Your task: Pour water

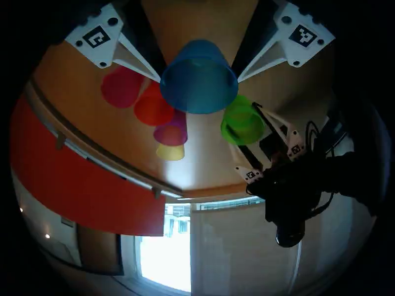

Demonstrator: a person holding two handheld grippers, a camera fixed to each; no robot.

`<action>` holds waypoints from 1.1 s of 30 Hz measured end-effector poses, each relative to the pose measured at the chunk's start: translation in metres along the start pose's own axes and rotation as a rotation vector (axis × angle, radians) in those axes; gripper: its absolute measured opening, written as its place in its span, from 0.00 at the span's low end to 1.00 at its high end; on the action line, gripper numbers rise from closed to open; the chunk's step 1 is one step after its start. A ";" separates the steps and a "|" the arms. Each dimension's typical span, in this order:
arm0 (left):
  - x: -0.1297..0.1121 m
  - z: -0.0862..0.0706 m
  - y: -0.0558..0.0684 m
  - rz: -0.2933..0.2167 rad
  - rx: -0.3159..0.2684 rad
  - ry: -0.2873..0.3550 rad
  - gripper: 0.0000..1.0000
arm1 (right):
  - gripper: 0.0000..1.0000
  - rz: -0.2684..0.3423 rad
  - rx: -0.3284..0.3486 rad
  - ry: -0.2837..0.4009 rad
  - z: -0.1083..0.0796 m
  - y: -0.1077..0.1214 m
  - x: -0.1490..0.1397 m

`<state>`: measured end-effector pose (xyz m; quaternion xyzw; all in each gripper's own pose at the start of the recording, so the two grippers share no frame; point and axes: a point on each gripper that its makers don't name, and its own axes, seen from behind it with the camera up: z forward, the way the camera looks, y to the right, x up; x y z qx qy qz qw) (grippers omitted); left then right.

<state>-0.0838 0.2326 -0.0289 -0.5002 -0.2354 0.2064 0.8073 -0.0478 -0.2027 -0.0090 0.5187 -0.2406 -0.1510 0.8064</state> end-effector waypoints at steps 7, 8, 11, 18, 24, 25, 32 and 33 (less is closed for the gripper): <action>-0.007 0.006 0.000 0.006 -0.012 -0.038 0.82 | 0.90 -0.012 0.013 -0.030 0.005 -0.002 -0.008; -0.008 0.007 0.000 0.007 -0.013 -0.042 0.82 | 0.90 -0.013 0.013 -0.034 0.005 -0.002 -0.010; -0.010 0.009 -0.001 0.009 -0.016 -0.054 0.82 | 0.90 -0.017 0.012 -0.047 0.006 -0.001 -0.014; -0.013 0.012 -0.001 0.012 -0.027 -0.078 0.82 | 0.90 -0.017 0.016 -0.066 0.009 -0.001 -0.020; -0.015 0.014 -0.001 0.019 -0.038 -0.095 0.82 | 0.90 -0.014 0.018 -0.075 0.011 -0.001 -0.025; -0.015 0.014 -0.001 0.019 -0.040 -0.098 0.82 | 0.90 -0.014 0.018 -0.076 0.012 -0.001 -0.026; -0.020 0.016 -0.001 0.016 -0.051 -0.118 0.82 | 0.90 -0.013 0.018 -0.081 0.016 -0.001 -0.030; -0.020 0.016 -0.001 0.015 -0.052 -0.121 0.82 | 0.90 -0.014 0.018 -0.082 0.017 -0.001 -0.031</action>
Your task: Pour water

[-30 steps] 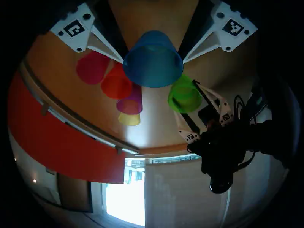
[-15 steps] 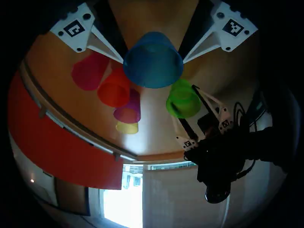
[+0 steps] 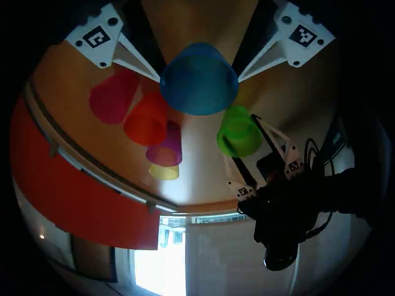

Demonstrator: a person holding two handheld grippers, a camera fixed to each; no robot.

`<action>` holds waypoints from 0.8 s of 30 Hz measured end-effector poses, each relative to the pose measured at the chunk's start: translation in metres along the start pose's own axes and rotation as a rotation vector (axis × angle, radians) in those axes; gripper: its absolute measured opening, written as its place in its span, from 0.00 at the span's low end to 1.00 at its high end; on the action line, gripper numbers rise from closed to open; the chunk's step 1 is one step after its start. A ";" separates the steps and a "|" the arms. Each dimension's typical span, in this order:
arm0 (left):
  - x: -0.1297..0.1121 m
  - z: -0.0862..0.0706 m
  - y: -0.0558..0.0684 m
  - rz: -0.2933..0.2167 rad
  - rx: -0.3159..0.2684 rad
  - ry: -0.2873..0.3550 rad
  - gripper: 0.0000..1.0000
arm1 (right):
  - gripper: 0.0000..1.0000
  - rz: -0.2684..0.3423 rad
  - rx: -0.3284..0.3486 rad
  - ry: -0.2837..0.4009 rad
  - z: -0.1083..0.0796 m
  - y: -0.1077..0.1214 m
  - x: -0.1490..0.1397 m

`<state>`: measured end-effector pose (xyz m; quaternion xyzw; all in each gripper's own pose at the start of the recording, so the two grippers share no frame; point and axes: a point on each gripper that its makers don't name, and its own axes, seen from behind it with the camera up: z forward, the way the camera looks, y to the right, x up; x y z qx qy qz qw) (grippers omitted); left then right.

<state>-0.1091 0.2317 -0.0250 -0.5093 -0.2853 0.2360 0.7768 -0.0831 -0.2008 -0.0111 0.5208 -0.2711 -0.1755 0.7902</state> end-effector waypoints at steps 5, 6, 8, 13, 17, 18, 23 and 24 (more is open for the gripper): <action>-0.002 0.001 0.000 -0.003 -0.007 -0.008 0.82 | 0.90 0.000 -0.001 -0.008 0.002 0.000 -0.004; -0.003 0.001 0.000 -0.003 -0.008 -0.009 0.82 | 0.90 0.000 -0.001 -0.010 0.002 0.000 -0.005; -0.003 0.001 0.000 -0.004 -0.010 -0.011 0.82 | 0.90 0.001 0.000 -0.012 0.003 0.000 -0.006; -0.004 0.001 0.001 -0.001 -0.012 -0.016 0.82 | 0.90 -0.002 -0.004 -0.019 0.005 0.000 -0.008; -0.005 0.000 0.001 -0.002 -0.014 -0.022 0.82 | 0.90 -0.002 -0.007 -0.025 0.006 0.001 -0.011; -0.005 0.000 0.001 -0.003 -0.015 -0.024 0.82 | 0.90 -0.001 -0.007 -0.027 0.007 0.001 -0.012; -0.009 -0.001 0.000 -0.008 -0.014 -0.031 0.82 | 0.90 -0.002 -0.013 -0.039 0.009 0.001 -0.019; -0.009 -0.001 0.000 -0.009 -0.014 -0.032 0.82 | 0.90 -0.003 -0.014 -0.040 0.009 0.001 -0.020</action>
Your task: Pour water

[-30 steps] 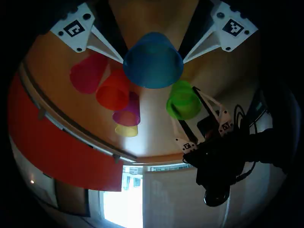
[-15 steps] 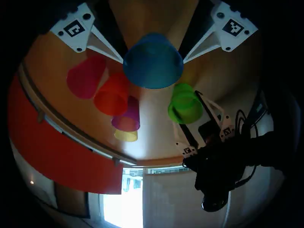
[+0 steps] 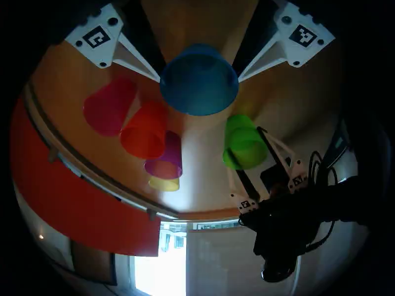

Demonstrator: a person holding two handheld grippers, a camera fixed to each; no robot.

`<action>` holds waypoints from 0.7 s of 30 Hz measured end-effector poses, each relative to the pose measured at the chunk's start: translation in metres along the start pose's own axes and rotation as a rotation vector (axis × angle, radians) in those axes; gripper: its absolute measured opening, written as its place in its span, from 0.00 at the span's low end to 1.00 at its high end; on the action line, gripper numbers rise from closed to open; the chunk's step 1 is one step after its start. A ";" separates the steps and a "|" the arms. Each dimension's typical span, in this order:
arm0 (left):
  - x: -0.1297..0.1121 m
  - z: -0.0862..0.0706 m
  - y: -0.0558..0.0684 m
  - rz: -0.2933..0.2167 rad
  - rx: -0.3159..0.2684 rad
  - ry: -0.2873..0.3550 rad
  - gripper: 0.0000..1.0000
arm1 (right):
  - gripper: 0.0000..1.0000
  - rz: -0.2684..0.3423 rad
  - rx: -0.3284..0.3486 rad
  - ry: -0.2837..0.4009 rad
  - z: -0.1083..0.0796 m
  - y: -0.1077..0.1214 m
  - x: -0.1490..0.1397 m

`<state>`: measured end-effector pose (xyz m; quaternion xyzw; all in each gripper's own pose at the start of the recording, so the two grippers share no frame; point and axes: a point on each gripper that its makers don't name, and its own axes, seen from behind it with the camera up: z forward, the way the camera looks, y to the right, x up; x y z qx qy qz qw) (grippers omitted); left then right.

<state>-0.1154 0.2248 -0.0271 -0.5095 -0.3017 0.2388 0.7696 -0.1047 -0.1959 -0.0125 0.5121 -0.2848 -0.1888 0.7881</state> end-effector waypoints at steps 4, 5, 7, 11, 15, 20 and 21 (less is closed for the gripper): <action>-0.002 0.000 0.000 -0.009 -0.001 -0.001 0.82 | 0.90 -0.004 -0.003 -0.001 0.001 0.000 -0.003; -0.002 0.000 -0.001 -0.012 -0.002 -0.001 0.82 | 0.90 -0.005 -0.004 -0.002 0.001 0.000 -0.003; -0.002 0.001 -0.001 -0.015 -0.003 -0.002 0.82 | 0.90 -0.005 -0.005 -0.003 0.001 0.000 -0.003; -0.002 0.001 -0.001 -0.018 -0.005 -0.004 0.82 | 0.90 -0.007 -0.007 -0.005 0.000 0.000 -0.004; -0.002 0.001 0.000 -0.026 -0.005 -0.010 0.83 | 0.91 -0.010 -0.012 -0.015 -0.001 0.001 -0.007; -0.004 0.001 0.001 -0.036 -0.010 -0.023 0.84 | 0.97 -0.014 -0.018 -0.030 -0.001 0.001 -0.013; -0.005 0.000 0.001 -0.039 -0.011 -0.027 0.85 | 0.97 -0.013 -0.017 -0.030 -0.001 0.001 -0.013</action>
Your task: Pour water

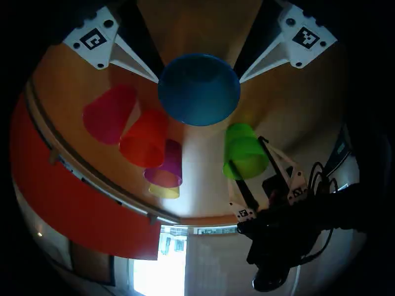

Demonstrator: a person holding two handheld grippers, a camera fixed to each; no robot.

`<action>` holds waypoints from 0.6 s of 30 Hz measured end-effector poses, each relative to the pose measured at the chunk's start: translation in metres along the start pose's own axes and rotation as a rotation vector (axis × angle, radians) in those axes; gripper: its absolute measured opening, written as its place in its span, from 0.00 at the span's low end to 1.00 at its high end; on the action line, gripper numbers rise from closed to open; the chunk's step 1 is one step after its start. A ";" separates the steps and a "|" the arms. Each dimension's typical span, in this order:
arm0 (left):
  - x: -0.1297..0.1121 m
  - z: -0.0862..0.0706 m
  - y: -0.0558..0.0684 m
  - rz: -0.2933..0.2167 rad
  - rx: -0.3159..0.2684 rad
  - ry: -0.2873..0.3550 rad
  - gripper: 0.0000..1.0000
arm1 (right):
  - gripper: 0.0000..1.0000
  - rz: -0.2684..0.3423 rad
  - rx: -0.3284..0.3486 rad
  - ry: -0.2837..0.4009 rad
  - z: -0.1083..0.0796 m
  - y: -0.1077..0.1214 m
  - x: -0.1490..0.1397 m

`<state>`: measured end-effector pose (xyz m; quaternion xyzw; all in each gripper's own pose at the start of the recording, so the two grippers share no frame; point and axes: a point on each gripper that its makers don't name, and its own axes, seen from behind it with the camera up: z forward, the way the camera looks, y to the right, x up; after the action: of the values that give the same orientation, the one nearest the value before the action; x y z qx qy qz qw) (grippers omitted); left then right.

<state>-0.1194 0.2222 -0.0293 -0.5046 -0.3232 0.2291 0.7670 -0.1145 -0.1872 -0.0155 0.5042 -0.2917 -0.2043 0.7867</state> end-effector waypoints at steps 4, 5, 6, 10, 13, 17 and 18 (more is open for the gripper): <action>-0.003 0.000 0.001 -0.018 -0.004 -0.014 0.86 | 0.97 0.003 0.000 -0.001 -0.001 -0.001 -0.001; -0.004 0.000 0.001 -0.024 -0.004 -0.018 0.86 | 0.97 0.003 -0.001 -0.002 -0.001 -0.001 -0.002; -0.005 -0.001 0.001 -0.029 -0.004 -0.020 0.86 | 0.97 0.003 -0.003 -0.003 -0.002 0.000 -0.002; -0.009 -0.003 -0.001 -0.042 -0.001 -0.028 0.87 | 0.97 0.003 -0.009 -0.005 -0.004 0.000 -0.005; -0.014 -0.005 -0.002 -0.039 0.005 -0.044 0.86 | 0.97 0.007 -0.012 -0.004 -0.006 0.000 -0.007; -0.021 -0.009 -0.002 -0.029 0.019 -0.061 0.87 | 0.97 0.014 -0.019 -0.001 -0.010 0.001 -0.008; -0.023 -0.010 -0.002 -0.028 0.022 -0.063 0.87 | 0.97 0.015 -0.020 0.000 -0.011 0.001 -0.009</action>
<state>-0.1278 0.1999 -0.0358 -0.4840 -0.3518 0.2377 0.7652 -0.1138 -0.1745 -0.0204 0.4942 -0.2935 -0.2014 0.7932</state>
